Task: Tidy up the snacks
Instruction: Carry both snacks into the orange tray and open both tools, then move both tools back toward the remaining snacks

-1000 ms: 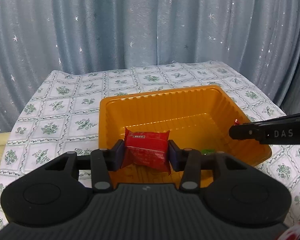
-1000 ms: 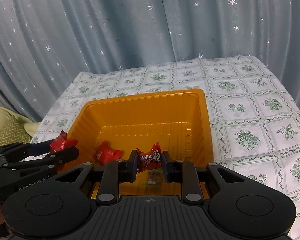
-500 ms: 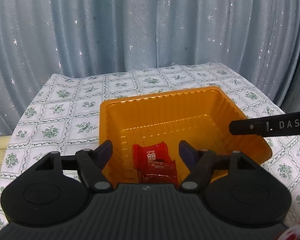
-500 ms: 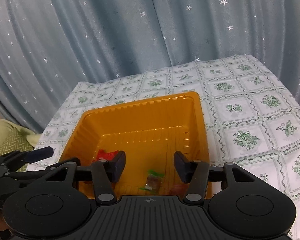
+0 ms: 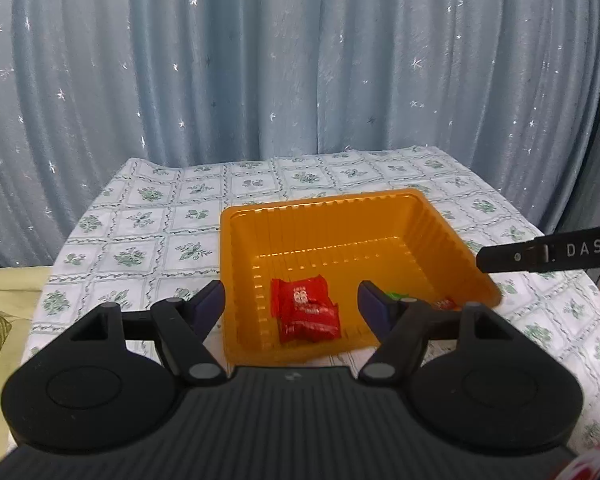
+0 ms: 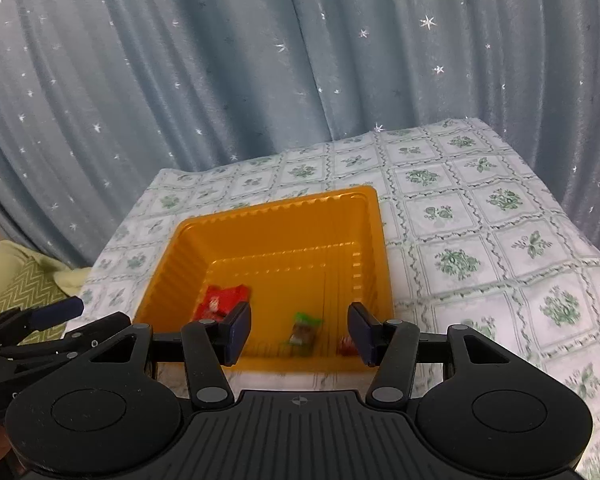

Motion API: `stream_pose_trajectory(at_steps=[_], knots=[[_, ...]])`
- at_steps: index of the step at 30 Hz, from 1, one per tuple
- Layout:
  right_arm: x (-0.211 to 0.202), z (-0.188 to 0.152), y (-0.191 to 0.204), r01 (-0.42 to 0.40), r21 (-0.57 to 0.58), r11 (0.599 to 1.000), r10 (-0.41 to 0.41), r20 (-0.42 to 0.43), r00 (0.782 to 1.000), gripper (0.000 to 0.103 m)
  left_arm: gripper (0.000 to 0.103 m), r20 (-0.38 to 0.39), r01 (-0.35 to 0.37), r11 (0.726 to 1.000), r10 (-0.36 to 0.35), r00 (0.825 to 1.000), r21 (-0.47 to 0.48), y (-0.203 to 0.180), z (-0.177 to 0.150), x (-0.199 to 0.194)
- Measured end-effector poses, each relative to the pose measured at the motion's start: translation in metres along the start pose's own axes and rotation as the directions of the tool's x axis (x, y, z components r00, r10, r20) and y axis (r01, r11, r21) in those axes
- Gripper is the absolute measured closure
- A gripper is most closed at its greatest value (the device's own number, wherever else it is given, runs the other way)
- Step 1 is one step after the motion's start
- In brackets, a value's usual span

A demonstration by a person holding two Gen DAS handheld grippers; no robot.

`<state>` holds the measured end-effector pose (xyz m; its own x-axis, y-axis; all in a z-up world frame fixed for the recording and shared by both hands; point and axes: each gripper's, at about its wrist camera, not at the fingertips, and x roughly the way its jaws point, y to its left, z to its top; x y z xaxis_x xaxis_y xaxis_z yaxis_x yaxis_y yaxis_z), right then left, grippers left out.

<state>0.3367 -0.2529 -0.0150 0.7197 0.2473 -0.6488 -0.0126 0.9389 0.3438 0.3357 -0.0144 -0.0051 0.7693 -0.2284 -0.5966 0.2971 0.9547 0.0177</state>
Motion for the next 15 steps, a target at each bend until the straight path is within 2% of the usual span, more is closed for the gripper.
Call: stream_pose_trajectory(at_steps=[9, 15], knots=[[-0.069, -0.031, 0.019, 0.000, -0.004, 1.000, 0.000, 0.031, 1.000, 0.049, 0.031, -0.001, -0.002, 0.998, 0.002, 1.000, -0.061, -0.007, -0.025, -0.071], [-0.111, -0.059, 0.024, 0.002, -0.014, 1.000, -0.001, 0.054, 0.999, 0.049, 0.029, 0.000, -0.012, 0.998, 0.012, 1.000, -0.064, -0.015, -0.053, -0.110]])
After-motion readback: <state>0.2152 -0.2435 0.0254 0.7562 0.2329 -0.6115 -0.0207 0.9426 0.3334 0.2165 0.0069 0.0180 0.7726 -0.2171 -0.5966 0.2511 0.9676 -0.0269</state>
